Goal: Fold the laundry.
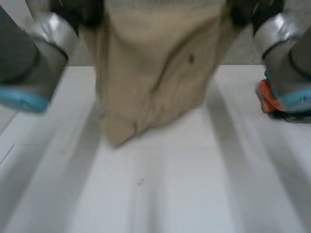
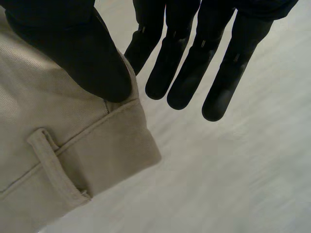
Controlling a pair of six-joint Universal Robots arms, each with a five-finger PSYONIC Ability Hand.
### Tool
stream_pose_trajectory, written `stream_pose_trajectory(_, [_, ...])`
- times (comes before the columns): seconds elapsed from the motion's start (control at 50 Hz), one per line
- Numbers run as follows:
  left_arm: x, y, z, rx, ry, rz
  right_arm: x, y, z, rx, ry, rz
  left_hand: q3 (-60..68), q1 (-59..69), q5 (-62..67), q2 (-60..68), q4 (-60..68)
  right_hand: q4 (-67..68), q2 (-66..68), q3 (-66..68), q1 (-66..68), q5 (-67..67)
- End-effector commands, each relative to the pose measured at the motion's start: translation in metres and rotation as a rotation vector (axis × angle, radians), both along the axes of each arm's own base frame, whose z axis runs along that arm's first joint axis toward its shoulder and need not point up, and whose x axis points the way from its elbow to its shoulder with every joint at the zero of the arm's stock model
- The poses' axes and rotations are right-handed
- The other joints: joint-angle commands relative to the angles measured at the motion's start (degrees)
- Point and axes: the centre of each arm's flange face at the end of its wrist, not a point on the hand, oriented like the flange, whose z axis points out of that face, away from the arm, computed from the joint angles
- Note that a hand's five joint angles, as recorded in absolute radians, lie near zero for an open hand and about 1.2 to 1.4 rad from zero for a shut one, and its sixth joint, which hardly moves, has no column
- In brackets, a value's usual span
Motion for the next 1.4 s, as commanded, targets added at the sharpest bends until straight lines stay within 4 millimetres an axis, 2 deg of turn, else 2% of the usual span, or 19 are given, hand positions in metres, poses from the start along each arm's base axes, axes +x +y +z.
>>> stream_pose_trajectory(0.02, [0.016,0.009,0.065,-0.164,0.191,-0.049,-0.016,0.009,0.052,-0.146,-0.144,-0.036,11.97,14.79,13.12,11.74,11.52,11.64,12.90,11.87,16.94,11.72])
stream_pose_trajectory(0.1, [0.016,0.006,0.045,-0.085,0.164,-0.051,-0.013,0.009,0.035,-0.056,-0.086,-0.009,11.97,14.79,13.12,11.74,11.52,11.64,12.90,11.87,16.94,11.72])
stream_pose_trajectory(0.18, [0.017,0.000,0.006,0.028,0.118,-0.038,-0.011,0.008,0.000,0.085,-0.006,0.000,11.97,14.79,13.12,11.74,11.52,11.64,12.90,11.87,16.94,11.72])
stream_pose_trajectory(0.26, [0.018,0.000,-0.049,0.175,0.056,-0.040,-0.012,0.014,-0.049,0.243,0.107,-0.009,11.97,14.79,13.12,11.74,11.52,11.64,12.90,11.87,16.94,11.72])
stream_pose_trajectory(0.28, [0.016,0.005,-0.071,0.235,0.030,-0.054,-0.014,0.017,-0.071,0.307,0.158,-0.015,11.97,14.79,13.12,11.74,11.52,11.64,12.90,11.87,16.94,11.72])
stream_pose_trajectory(0.34, [0.013,0.014,-0.110,0.340,-0.024,-0.087,-0.019,0.026,-0.107,0.403,0.234,-0.017,11.97,14.79,13.12,11.74,11.52,11.64,12.90,11.87,16.94,11.72])
stream_pose_trajectory(0.36, [0.011,0.024,-0.138,0.421,-0.063,-0.111,-0.022,0.032,-0.130,0.460,0.282,-0.012,11.97,14.79,13.12,11.74,11.52,11.64,12.90,11.87,16.94,11.72])
stream_pose_trajectory(0.44, [0.013,0.051,-0.200,0.608,-0.146,-0.158,-0.029,0.052,-0.186,0.598,0.391,0.023,11.97,14.79,13.12,11.74,11.52,11.64,12.90,11.87,16.94,11.72])
stream_pose_trajectory(0.52, [0.021,0.074,-0.234,0.722,-0.211,-0.171,-0.036,0.071,-0.223,0.698,0.495,0.063,11.97,14.79,13.12,11.74,11.52,11.64,12.90,11.87,16.94,11.72])
stream_pose_trajectory(0.62, [0.035,0.096,-0.240,0.821,-0.253,-0.155,-0.047,0.088,-0.231,0.767,0.617,0.080,11.97,14.79,13.12,11.74,11.52,11.64,12.90,11.87,16.94,11.72])
stream_pose_trajectory(0.74, [0.054,0.150,-0.212,1.014,-0.318,-0.159,-0.070,0.118,-0.202,0.902,0.831,0.110,11.97,14.79,13.12,11.74,11.52,11.64,12.90,11.87,16.94,11.72])
stream_pose_trajectory(0.82, [0.061,0.183,-0.206,1.139,-0.383,-0.173,-0.084,0.137,-0.187,1.036,0.940,0.162,11.97,14.79,13.12,11.74,11.52,11.64,12.90,11.87,16.94,11.72])
stream_pose_trajectory(0.94, [0.063,0.207,-0.203,1.240,-0.465,-0.199,-0.089,0.146,-0.182,1.093,0.971,0.210,11.97,14.79,13.12,11.74,11.52,11.64,12.90,11.87,16.94,11.72])
stream_pose_trajectory(0.96, [0.063,0.206,-0.202,1.233,-0.468,-0.197,-0.088,0.146,-0.181,1.089,0.967,0.213,11.97,14.79,13.12,11.74,11.52,11.64,12.90,11.87,16.94,11.72])
stream_pose_trajectory(0.98, [0.061,0.201,-0.199,1.200,-0.471,-0.195,-0.087,0.144,-0.181,1.071,0.950,0.215,1.67,4.49,2.81,1.43,1.21,11.64,12.90,11.87,16.94,11.72])
stream_pose_trajectory(1.02, [0.058,0.193,-0.195,1.155,-0.466,-0.186,-0.085,0.143,-0.183,1.059,0.932,0.219,-34.26,-31.44,-33.11,-34.50,-34.71,11.64,12.90,11.87,16.94,11.72])
stream_pose_trajectory(1.08, [0.051,0.175,-0.188,1.057,-0.457,-0.166,-0.083,0.139,-0.186,1.049,0.877,0.209,-57.28,-54.46,-56.13,-57.52,-57.73,11.64,12.90,11.87,16.94,11.72])
stream_pose_trajectory(1.24, [0.008,0.118,-0.168,0.687,-0.414,-0.187,-0.079,0.136,-0.196,1.025,0.800,0.186,-58.03,-55.21,-56.88,-58.26,-58.48,11.64,12.90,11.87,16.94,11.72])
stream_pose_trajectory(1.4, [-0.049,0.053,-0.182,0.431,-0.510,-0.275,-0.075,0.134,-0.205,0.986,0.784,0.176,-45.54,-42.72,-44.39,-45.78,-45.99,11.64,12.90,11.87,16.94,11.72])
